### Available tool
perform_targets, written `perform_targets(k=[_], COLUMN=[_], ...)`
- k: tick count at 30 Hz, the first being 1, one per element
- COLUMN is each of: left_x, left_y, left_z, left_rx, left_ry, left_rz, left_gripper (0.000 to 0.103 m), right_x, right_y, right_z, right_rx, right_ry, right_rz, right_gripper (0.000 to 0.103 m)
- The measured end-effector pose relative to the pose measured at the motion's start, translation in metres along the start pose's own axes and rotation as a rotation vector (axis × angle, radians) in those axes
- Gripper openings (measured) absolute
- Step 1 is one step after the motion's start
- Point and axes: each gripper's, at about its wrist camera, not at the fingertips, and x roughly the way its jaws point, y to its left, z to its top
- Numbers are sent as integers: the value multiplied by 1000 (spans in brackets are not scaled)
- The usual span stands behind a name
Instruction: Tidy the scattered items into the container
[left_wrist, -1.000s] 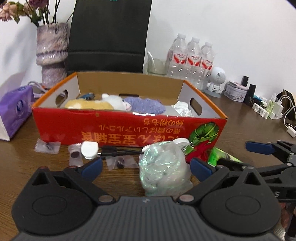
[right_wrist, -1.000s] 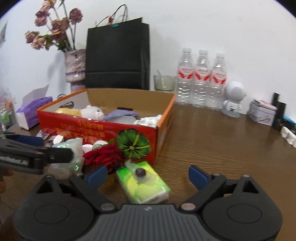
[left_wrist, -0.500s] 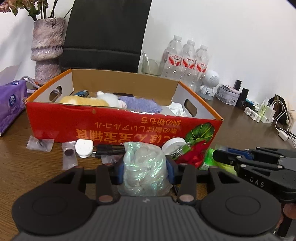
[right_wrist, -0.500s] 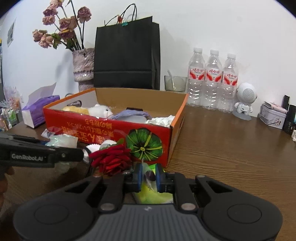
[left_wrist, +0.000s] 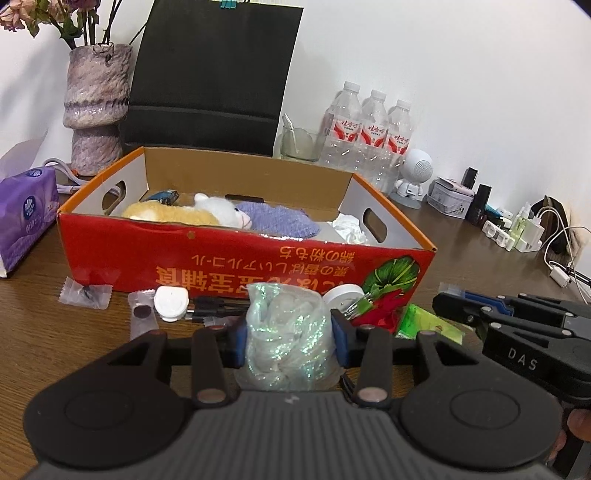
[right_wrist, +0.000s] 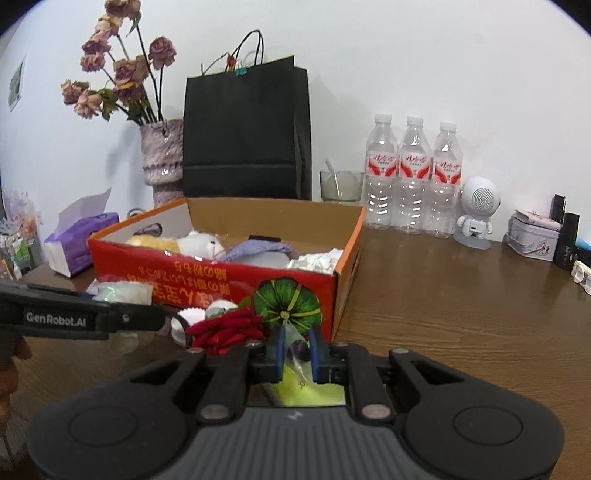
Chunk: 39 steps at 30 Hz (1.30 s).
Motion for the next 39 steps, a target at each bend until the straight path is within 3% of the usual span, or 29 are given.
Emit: perform_targets(k=[11,19,27,39], left_x=[-22,-12,34,83], left_y=[18,40,50,55], left_z=[53,92,113,112], left_rx=[-90,-151,-98,-31], left_ry=[-126,-200,-214,-145], left_rz=[-20,25,118,188], left_gripper=[44,44,44,44], right_x=[-22,1,58,108], right_y=[16,38,44,42], right_z=[41,91,107,100], right_rx=[-1,11,75,40], right_ry=[-136,-214,-170,-65], right_rz=[-2,29,33,31], right_gripper=[12,12,12,12])
